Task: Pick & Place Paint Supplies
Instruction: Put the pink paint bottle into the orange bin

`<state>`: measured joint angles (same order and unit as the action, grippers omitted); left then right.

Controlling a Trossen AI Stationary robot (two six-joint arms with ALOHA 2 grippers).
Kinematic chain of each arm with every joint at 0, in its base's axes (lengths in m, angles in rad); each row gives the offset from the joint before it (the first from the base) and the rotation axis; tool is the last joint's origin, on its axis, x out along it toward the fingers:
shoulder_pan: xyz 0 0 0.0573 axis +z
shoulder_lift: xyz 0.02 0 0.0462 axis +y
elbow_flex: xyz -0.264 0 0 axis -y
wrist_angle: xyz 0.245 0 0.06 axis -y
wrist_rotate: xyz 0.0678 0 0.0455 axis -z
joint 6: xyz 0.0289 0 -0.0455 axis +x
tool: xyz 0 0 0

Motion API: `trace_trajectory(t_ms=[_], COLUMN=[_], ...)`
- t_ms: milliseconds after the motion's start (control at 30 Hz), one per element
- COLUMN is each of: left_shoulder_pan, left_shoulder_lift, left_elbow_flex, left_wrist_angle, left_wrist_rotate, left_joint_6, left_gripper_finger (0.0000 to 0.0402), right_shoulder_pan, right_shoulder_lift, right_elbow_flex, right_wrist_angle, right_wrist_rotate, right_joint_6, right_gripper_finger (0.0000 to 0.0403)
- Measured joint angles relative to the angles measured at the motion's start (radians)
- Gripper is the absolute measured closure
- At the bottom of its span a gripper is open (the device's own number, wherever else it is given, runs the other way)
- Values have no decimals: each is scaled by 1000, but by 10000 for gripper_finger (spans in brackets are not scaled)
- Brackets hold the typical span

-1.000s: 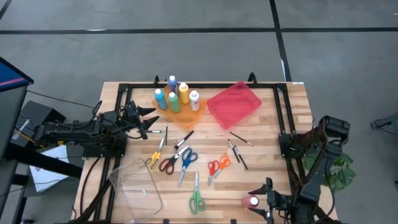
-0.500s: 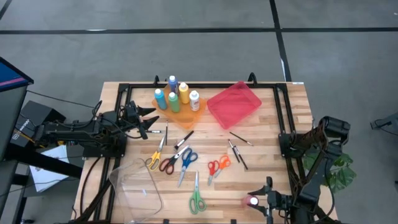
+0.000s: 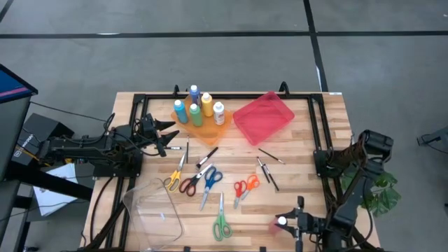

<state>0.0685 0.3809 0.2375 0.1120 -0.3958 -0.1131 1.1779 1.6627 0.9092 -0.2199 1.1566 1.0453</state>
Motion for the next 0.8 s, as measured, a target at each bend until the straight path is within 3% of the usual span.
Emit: trace_trajectory(t_ms=[200, 400, 567, 800], left_shoulder_pan=[0, 0, 0, 0], left_shoulder_lift=[0, 0, 0, 0], left_elbow_flex=[0, 0, 0, 0], left_wrist_angle=[0, 0, 0, -6], left_wrist_rotate=[0, 0, 0, 0], left_joint_6=[0, 0, 1, 2], left_gripper_finger=[202, 202, 202, 202], right_shoulder_pan=[-92, -263, -461, -787], right_shoulder_lift=[-31, -129, -219, -288], right_elbow_flex=[-5, -4, -4, -3], right_wrist_angle=[-12, -5, 110, 402], right_wrist_rotate=[-27, -82, -239, -524], right_joint_6=[-112, -283, -524, -874], right_gripper_finger=[293, 293, 293, 293])
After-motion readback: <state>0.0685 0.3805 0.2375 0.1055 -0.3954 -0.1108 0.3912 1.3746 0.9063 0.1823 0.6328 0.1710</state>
